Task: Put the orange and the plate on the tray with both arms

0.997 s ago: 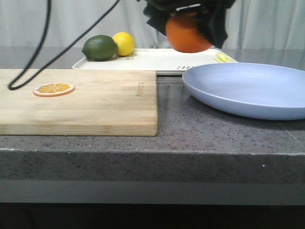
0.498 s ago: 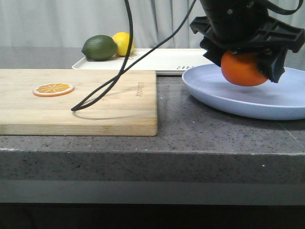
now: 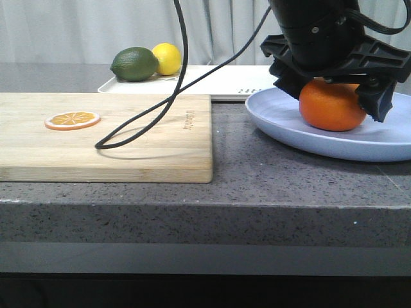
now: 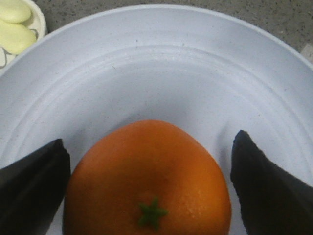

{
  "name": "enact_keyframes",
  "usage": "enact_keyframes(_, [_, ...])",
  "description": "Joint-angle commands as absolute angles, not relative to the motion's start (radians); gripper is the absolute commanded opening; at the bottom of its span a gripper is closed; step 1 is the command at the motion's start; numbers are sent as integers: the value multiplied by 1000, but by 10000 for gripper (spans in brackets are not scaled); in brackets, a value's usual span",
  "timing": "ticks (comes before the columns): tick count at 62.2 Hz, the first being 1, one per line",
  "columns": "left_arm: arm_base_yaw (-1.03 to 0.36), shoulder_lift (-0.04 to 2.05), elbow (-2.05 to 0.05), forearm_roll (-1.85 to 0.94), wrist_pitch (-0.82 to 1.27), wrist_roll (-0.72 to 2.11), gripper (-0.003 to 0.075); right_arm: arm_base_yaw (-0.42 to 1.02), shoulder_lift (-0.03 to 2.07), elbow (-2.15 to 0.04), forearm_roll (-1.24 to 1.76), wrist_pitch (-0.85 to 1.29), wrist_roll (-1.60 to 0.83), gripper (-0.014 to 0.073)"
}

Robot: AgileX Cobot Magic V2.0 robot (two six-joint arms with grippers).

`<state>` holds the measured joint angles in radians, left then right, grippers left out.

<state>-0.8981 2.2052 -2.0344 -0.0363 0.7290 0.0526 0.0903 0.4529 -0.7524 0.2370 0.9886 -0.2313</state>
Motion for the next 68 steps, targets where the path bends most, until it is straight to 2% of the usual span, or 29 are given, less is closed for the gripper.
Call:
enact_keyframes(1, [-905,2105,-2069,-50,676,48,654,95,470,-785,244,927,-239,573])
enact_keyframes(30, [-849,1771,-2011,-20,816,-30,652,95,470,-785,244,927,-239,573])
enact_keyframes(53, [-845,1422,-1586,161,765,-90,652,95,470,-785,244,929,-239,573])
enact_keyframes(68, [-697,1156,-1270,59,587,-92,652,95,470,-784,244,928,-239,573])
